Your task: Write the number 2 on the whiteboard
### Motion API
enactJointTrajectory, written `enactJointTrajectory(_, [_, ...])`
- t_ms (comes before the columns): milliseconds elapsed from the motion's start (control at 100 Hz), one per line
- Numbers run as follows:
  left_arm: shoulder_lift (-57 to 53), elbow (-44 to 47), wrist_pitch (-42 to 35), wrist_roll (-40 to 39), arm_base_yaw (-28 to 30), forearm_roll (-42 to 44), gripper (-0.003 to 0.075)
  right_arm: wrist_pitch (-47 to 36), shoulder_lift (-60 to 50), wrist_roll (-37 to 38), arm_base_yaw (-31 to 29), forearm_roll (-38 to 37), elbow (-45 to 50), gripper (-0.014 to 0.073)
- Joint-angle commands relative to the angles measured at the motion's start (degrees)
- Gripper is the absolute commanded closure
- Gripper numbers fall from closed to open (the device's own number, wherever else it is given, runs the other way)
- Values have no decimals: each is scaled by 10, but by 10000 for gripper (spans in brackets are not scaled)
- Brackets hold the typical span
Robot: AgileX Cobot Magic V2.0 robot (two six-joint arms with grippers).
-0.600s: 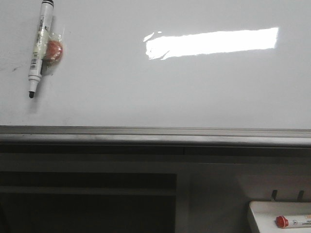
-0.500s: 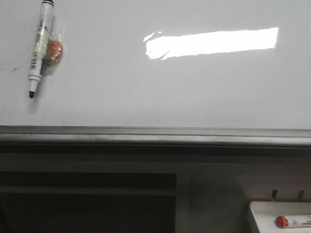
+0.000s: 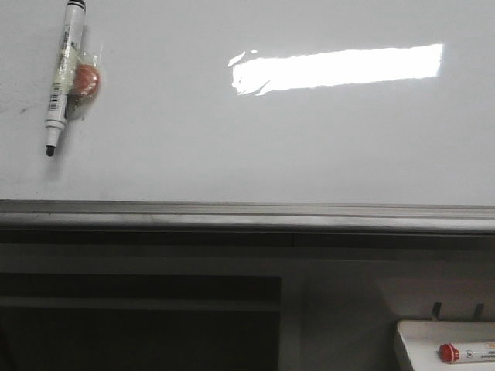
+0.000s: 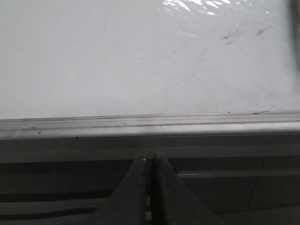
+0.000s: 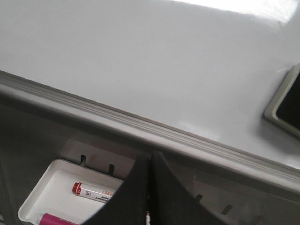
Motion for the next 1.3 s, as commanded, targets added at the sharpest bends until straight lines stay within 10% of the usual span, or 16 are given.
enactJointTrajectory(0, [-16,7,-42,-6,1,-2,741,-29,-11,-4,-2,-7,14,666])
enactJointTrajectory(550, [-16,7,-42,-6,1,-2,741,-261,-11,-3,-2,-71,14,666])
enactJointTrajectory(989, [-16,7,-61,-6,1,-10,741,-284,-11,173,-2,222,14,666])
enactJointTrajectory(1289, [-16,6,-218,-6,1,-420,741,-256,-11,173,-2,350,14,666])
